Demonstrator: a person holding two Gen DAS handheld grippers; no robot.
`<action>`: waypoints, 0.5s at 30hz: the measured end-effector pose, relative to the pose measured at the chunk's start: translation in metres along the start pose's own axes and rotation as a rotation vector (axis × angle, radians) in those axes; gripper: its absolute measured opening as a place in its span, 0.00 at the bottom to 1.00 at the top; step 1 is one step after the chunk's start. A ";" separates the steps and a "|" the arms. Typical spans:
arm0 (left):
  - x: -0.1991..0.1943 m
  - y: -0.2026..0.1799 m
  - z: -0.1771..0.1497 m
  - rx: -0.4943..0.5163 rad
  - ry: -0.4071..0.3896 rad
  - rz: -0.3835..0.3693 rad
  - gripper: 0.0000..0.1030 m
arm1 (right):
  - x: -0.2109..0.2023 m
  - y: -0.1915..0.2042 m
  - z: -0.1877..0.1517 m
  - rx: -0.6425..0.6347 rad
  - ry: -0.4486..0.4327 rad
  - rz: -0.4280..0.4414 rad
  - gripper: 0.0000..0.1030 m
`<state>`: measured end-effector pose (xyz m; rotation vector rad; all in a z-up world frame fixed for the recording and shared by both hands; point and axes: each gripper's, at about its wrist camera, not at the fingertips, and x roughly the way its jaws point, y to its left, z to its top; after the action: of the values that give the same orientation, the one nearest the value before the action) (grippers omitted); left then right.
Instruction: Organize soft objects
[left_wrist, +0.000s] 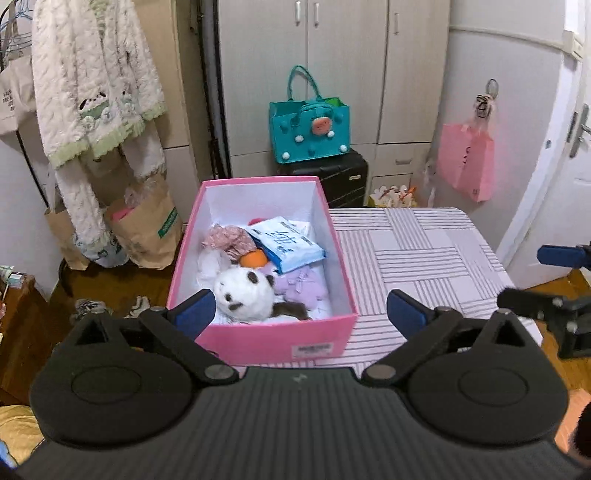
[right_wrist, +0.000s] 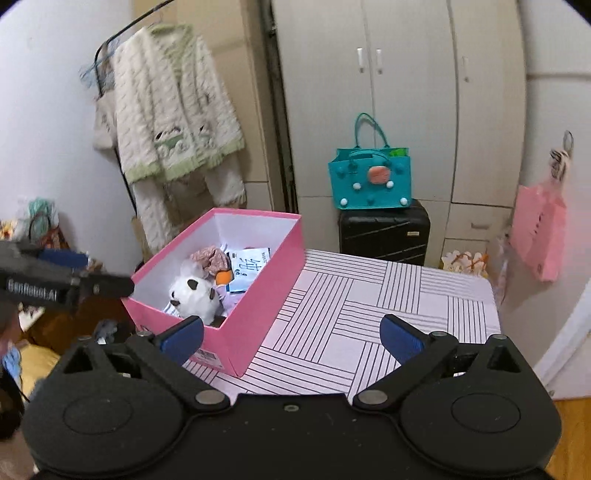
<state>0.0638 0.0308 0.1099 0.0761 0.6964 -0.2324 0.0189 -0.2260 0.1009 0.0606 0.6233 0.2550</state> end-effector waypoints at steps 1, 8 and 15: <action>-0.001 -0.003 -0.003 0.005 -0.004 -0.008 0.98 | -0.002 -0.002 -0.002 0.017 -0.006 0.005 1.00; 0.004 -0.023 -0.020 0.022 -0.005 -0.024 0.98 | 0.002 0.003 -0.013 0.031 -0.004 -0.088 1.00; 0.020 -0.035 -0.023 0.009 0.041 -0.041 0.98 | 0.005 0.003 -0.013 0.050 0.021 -0.172 1.00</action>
<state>0.0556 -0.0035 0.0794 0.0751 0.7385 -0.2733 0.0145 -0.2219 0.0879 0.0520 0.6523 0.0733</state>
